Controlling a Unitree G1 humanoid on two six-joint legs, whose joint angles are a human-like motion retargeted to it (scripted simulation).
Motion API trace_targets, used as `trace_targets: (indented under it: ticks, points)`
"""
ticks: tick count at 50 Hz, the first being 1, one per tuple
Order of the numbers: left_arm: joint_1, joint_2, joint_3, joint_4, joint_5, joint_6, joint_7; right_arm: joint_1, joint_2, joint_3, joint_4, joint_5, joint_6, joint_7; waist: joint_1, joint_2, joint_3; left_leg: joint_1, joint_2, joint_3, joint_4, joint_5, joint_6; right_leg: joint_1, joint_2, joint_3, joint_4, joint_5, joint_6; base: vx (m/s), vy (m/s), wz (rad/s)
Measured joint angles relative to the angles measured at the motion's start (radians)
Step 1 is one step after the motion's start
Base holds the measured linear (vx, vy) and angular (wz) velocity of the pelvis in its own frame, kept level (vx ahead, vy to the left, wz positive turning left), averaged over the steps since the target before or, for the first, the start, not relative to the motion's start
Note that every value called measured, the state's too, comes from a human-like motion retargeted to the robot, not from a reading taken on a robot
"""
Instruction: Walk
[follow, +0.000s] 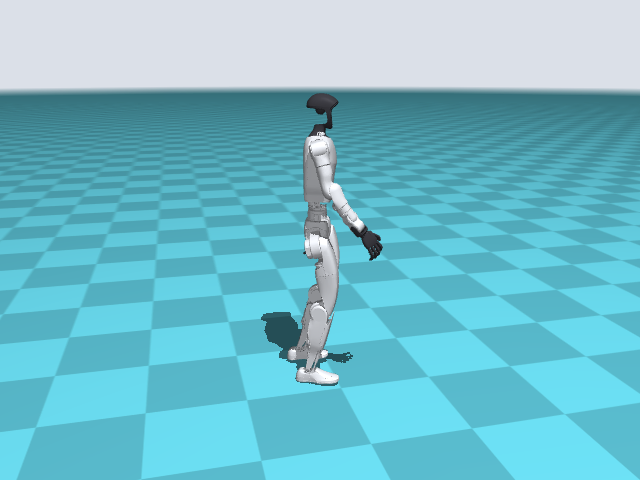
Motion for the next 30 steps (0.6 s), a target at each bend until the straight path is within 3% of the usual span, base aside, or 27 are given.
trace_targets:
  ticks: [8,20,30]
  points:
    - [0.023,-0.028,-0.047,0.047,0.037,0.014,-0.103,0.026,0.037,-0.003,0.037,-0.003,0.012,0.055,-0.028,-0.004,-0.024,0.013,0.009,0.018,-0.027,0.01,-0.007,0.031,0.006,-0.012,-0.059,0.01,0.002,0.03,-0.01,-0.04]
    - [-0.269,0.091,-0.02,-0.107,-0.093,-0.044,0.035,0.144,0.024,-0.074,0.208,0.052,0.039,0.115,-0.006,-0.021,-0.014,0.007,0.006,-0.004,-0.055,0.044,-0.019,0.068,0.003,-0.035,-0.147,0.038,-0.004,-0.01,-0.03,0.09]
    - [-0.391,0.105,-0.021,-0.213,-0.165,-0.065,0.081,0.155,0.01,-0.05,0.174,0.03,0.045,0.141,0.018,-0.031,0.02,-0.137,0.038,0.046,0.092,0.048,-0.036,0.026,0.003,-0.069,-0.161,0.058,-0.016,-0.07,-0.07,0.19]
